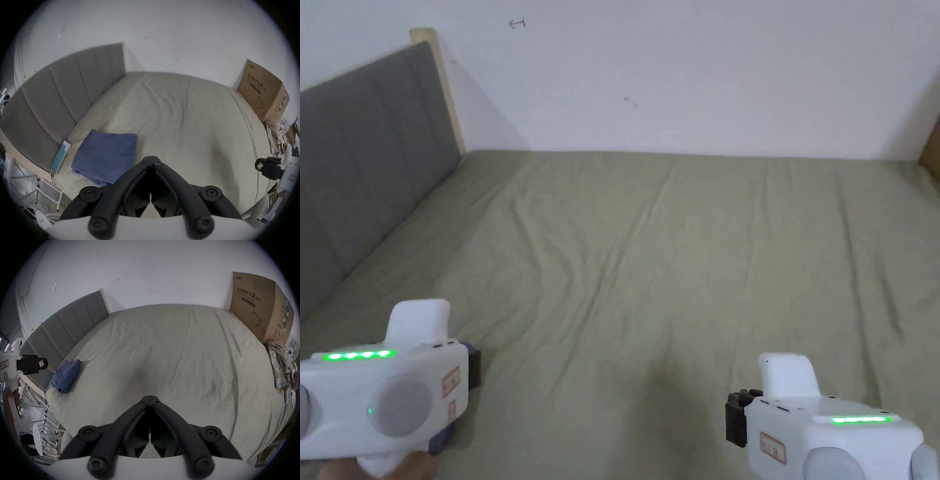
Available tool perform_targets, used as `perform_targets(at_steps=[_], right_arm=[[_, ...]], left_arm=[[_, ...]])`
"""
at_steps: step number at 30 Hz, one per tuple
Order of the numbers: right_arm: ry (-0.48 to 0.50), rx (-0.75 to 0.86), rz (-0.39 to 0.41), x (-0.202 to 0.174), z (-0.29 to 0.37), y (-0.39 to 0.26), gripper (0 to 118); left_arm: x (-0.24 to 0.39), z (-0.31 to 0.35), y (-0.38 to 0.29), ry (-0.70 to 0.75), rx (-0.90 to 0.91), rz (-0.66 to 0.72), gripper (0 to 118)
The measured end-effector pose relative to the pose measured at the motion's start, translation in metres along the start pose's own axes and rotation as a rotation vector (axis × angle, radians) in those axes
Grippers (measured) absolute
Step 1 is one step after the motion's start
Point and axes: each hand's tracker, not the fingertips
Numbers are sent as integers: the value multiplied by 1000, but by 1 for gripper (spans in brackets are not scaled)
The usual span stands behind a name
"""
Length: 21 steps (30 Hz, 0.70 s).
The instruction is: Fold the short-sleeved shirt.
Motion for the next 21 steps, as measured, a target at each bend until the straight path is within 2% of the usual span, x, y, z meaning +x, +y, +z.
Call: perform_targets(at_steps=[2,8,11,15,17,21], right_arm=[[-1,39,-20,9,16,1,0],[-72,210,33,34,70,12,0],[-101,295,31,43,100,23,0],[-177,434,99,44,143,41,0],[-210,509,104,45,157,50,0],[-206,624,93,47,188,72,0]], left_arm=[[26,19,-2,-8,72,-23,0],[124,86,-5,-19,299,-109,0],[154,111,6,-38,385,-120,0],[182,134,25,-61,485,-142,0],[193,146,32,-69,540,-159,0],[209,168,52,-107,612,-166,0]])
